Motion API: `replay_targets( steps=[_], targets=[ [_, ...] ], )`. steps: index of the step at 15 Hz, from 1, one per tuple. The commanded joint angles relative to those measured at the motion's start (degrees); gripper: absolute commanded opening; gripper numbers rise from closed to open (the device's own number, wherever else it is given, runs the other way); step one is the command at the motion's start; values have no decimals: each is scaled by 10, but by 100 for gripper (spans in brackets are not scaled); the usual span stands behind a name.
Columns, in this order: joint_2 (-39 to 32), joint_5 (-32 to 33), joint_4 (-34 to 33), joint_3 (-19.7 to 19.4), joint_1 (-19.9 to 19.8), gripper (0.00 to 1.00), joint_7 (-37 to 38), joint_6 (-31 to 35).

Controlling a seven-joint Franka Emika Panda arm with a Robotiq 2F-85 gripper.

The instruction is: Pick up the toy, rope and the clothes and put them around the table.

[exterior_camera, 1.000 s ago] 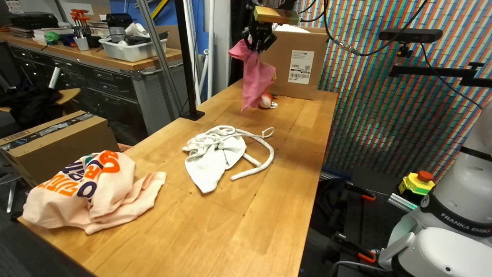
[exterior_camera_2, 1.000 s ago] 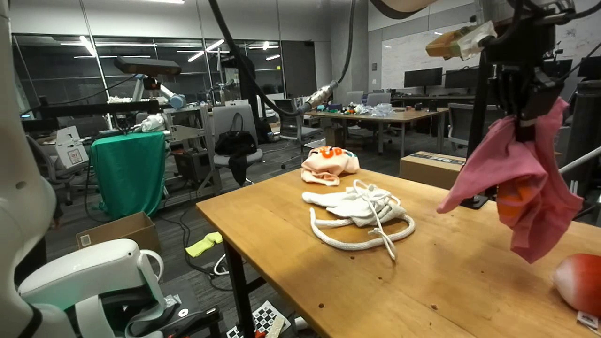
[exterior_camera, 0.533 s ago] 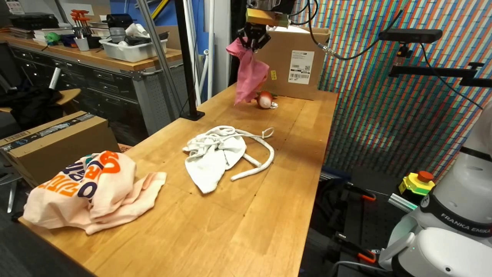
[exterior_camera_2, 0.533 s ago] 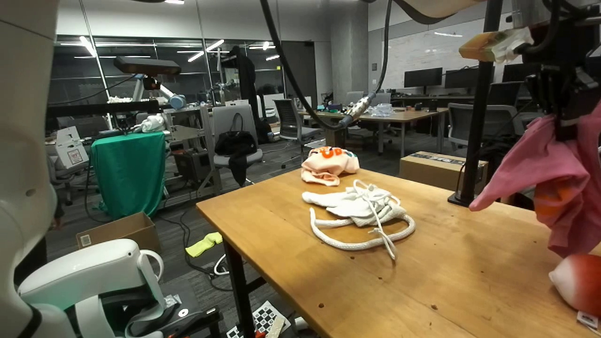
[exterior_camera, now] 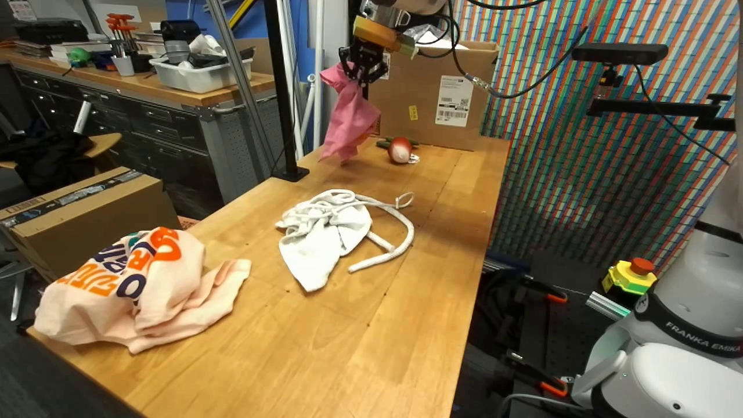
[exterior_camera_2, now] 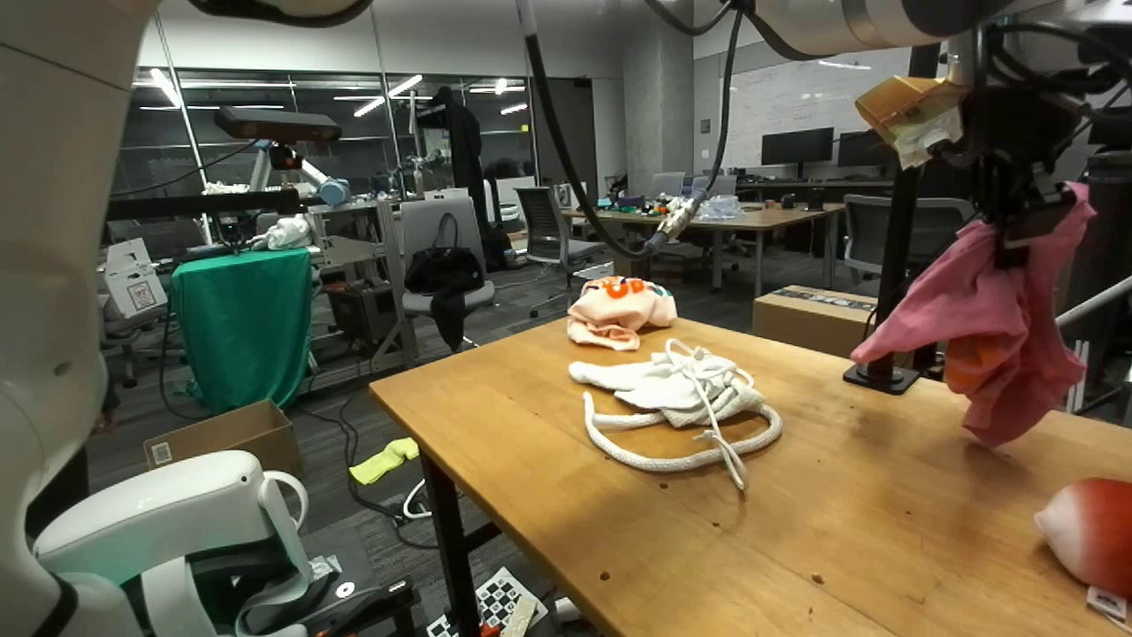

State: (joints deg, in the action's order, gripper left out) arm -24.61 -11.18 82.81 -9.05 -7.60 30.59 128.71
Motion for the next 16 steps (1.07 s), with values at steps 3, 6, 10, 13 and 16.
replay_targets(
  steps=[3, 6, 10, 13, 16],
  targets=[
    [-26, -62, -2, 34, -1, 10, -37, 74],
    [-40, -70, -5, 49, 2, 10, -51, 87],
    [-53, -62, -10, 54, 5, 10, -59, 79],
    [-60, -55, -13, 47, 10, 10, -48, 82],
    [-65, -47, -14, 38, 13, 10, -37, 94]
  ],
)
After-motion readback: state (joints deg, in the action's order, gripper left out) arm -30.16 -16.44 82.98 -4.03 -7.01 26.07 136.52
